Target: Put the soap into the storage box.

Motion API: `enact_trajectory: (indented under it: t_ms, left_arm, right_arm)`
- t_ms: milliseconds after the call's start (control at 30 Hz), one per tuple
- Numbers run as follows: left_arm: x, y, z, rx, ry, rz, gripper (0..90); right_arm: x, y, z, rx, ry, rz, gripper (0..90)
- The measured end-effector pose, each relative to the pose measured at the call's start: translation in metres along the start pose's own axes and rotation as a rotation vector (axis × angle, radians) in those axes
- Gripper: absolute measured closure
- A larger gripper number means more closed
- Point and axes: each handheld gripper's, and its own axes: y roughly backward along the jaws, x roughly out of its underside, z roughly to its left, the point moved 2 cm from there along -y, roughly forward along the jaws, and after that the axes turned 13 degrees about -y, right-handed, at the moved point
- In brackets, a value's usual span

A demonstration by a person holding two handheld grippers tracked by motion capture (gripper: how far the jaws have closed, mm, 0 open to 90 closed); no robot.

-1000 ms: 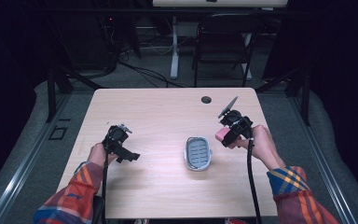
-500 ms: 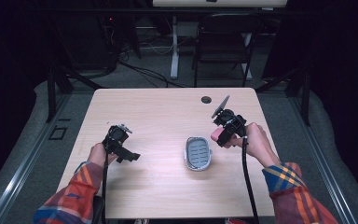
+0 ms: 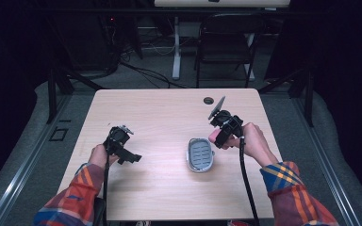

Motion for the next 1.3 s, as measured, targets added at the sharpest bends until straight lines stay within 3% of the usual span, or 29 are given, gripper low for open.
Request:
enact_trajectory:
  t_ms: [833,1300]
  left_arm:
    - [0.0,0.0,0.0,0.003,0.0,0.0,0.0]
    - [0.0,0.0,0.0,0.005,0.002,0.0,0.0]
  right_arm:
    - [-0.01,-0.012,0.019,-0.003,0.029,0.038,37.0]
    - [-0.022,-0.026,0.035,0.037,0.049,0.078,37.0]
